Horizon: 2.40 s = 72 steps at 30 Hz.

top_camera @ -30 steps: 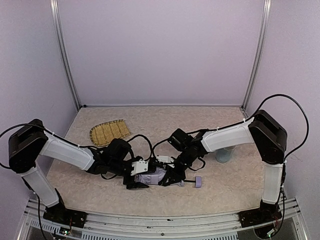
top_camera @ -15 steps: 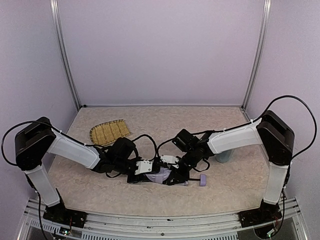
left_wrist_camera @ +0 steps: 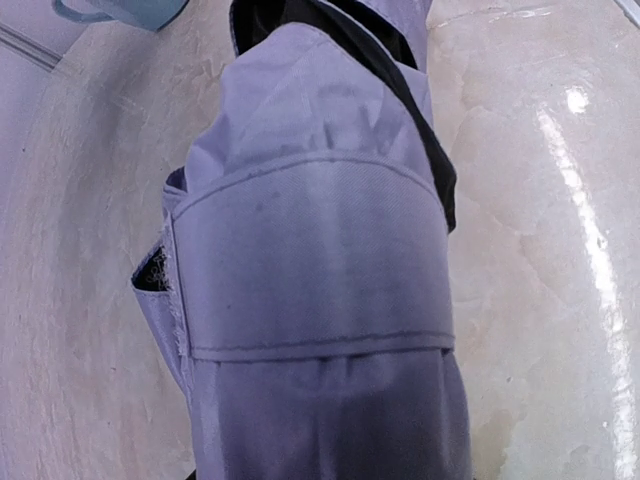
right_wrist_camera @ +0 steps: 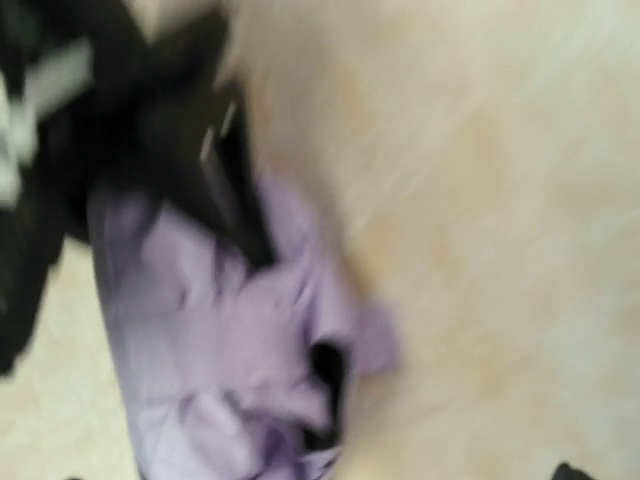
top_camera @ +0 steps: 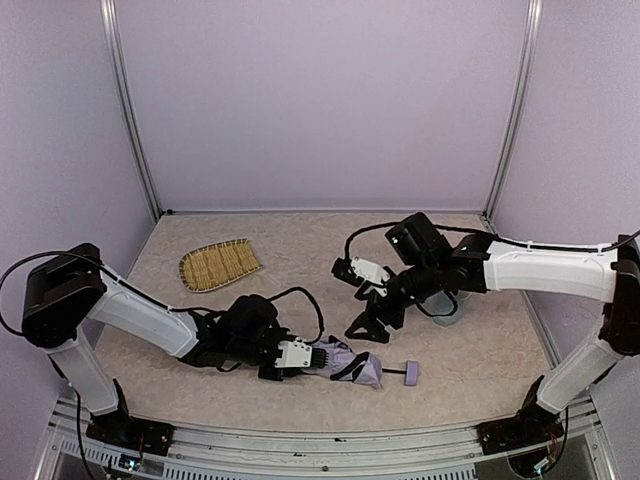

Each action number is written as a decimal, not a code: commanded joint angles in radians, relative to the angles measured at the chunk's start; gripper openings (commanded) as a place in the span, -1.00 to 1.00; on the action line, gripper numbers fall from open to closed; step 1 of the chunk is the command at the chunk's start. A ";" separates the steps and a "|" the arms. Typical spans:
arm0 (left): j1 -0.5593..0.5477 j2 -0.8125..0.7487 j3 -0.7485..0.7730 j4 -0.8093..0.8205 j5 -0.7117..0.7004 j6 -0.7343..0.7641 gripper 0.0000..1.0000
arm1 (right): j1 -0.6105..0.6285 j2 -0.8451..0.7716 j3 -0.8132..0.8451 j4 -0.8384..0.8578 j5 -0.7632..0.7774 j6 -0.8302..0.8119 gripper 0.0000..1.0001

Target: Put away the umbrella

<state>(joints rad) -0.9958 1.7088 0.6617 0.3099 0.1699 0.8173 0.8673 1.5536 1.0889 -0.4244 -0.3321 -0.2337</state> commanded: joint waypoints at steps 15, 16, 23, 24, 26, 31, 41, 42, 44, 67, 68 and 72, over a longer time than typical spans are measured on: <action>-0.138 0.113 -0.027 -0.091 -0.081 -0.063 -1.00 | -0.227 0.376 0.312 -0.057 -0.239 0.186 0.20; -0.135 0.112 -0.019 -0.101 -0.065 -0.067 -1.00 | -0.234 0.419 0.354 -0.095 -0.256 0.182 0.18; -0.110 0.094 -0.039 -0.100 0.001 -0.080 -1.00 | -0.267 0.664 0.510 -0.325 -0.390 0.181 0.08; -0.107 0.092 -0.044 -0.096 0.012 -0.089 -1.00 | -0.267 0.687 0.508 -0.332 -0.409 0.181 0.08; -0.102 0.093 -0.046 -0.095 0.031 -0.090 -1.00 | -0.261 0.723 0.487 -0.326 -0.430 0.204 0.07; -0.090 0.117 -0.041 -0.094 0.040 -0.059 -1.00 | -0.208 0.760 0.445 -0.236 -0.490 0.251 -0.02; -0.090 0.115 -0.069 -0.038 0.011 -0.043 -1.00 | -0.099 0.741 0.327 -0.056 -0.560 0.364 -0.57; -0.091 0.114 -0.068 -0.041 0.011 -0.042 -1.00 | -0.100 0.725 0.313 -0.032 -0.565 0.387 -0.82; -0.100 0.109 -0.072 -0.046 0.006 -0.037 -1.00 | -0.111 0.683 0.290 0.036 -0.565 0.427 -1.00; -0.197 0.078 -0.021 -0.199 -0.012 -0.119 -1.00 | -0.281 0.353 0.121 0.397 -0.416 0.424 -1.00; -0.203 0.079 -0.021 -0.195 -0.039 -0.122 -1.00 | -0.281 0.347 0.111 0.376 -0.403 0.408 -1.00; -0.223 0.078 -0.031 -0.137 -0.142 -0.133 -1.00 | -0.280 0.303 0.022 0.316 -0.381 0.360 -1.00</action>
<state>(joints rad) -1.1873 1.7329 0.6647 0.3153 0.0944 0.7204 0.5873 1.9076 1.1877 -0.0288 -0.7380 0.1959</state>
